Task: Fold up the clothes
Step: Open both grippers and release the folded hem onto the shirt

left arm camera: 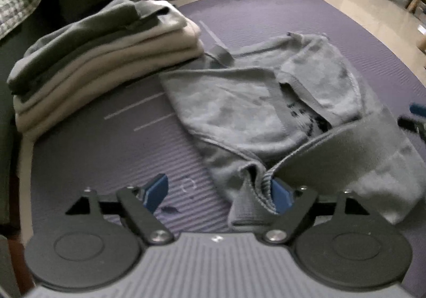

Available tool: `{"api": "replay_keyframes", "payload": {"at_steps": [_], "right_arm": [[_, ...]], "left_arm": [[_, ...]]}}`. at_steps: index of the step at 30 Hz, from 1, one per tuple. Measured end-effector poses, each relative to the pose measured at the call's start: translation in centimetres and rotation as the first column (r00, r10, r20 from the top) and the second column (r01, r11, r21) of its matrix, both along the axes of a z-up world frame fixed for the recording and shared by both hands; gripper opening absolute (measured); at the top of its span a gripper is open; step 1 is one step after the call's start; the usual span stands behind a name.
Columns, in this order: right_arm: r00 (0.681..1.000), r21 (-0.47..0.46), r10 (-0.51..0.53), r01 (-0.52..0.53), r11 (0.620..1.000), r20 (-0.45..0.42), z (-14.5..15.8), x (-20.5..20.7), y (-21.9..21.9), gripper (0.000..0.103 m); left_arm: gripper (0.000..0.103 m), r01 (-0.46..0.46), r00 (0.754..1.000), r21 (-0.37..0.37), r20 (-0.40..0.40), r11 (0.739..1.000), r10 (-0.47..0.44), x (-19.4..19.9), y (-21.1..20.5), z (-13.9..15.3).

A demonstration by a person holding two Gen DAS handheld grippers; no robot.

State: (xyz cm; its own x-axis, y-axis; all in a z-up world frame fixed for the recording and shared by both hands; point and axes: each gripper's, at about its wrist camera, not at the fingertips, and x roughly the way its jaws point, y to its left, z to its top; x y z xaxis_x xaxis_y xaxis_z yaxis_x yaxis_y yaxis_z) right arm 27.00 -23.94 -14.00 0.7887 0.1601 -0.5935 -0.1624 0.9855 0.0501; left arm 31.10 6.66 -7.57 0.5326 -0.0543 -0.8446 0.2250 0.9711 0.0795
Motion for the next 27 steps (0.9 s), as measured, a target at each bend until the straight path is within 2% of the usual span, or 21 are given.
{"api": "replay_keyframes", "payload": {"at_steps": [6, 10, 13, 16, 20, 27], "right_arm": [[0.999, -0.047, 0.035, -0.035, 0.998, 0.003, -0.3, -0.3, 1.0, 0.065], [0.999, -0.049, 0.045, -0.046, 0.998, -0.010, -0.2, -0.4, 0.9, 0.065], [0.999, -0.037, 0.032, -0.033, 0.999, -0.034, -0.1, -0.4, 0.6, 0.066], [0.991, 0.018, 0.015, -0.012, 1.000, -0.130, -0.1, -0.6, -0.3, 0.066], [0.979, 0.050, 0.006, 0.005, 0.999, -0.205, -0.2, -1.5, -0.9, 0.066], [0.978, 0.140, 0.029, 0.000, 0.990, -0.205, -0.2, -2.1, -1.1, 0.066]], "left_arm": [[0.093, -0.108, 0.991, 0.003, 0.079, 0.994, 0.108, 1.8, 0.6, 1.8], [0.094, -0.181, 0.983, -0.075, 0.030, 0.981, 0.183, 2.1, 2.3, 2.1], [0.093, -0.181, 0.983, -0.121, -0.053, 0.976, 0.176, 1.2, 3.4, 0.8], [0.088, -0.153, 0.980, -0.138, -0.148, 0.978, 0.133, -0.5, 3.6, -1.1], [0.075, -0.106, 0.964, -0.147, -0.257, 0.984, 0.065, -2.8, 3.5, -3.8], [0.070, -0.061, 0.970, -0.212, -0.243, 0.975, 0.008, -4.7, 3.2, -5.1]]}}
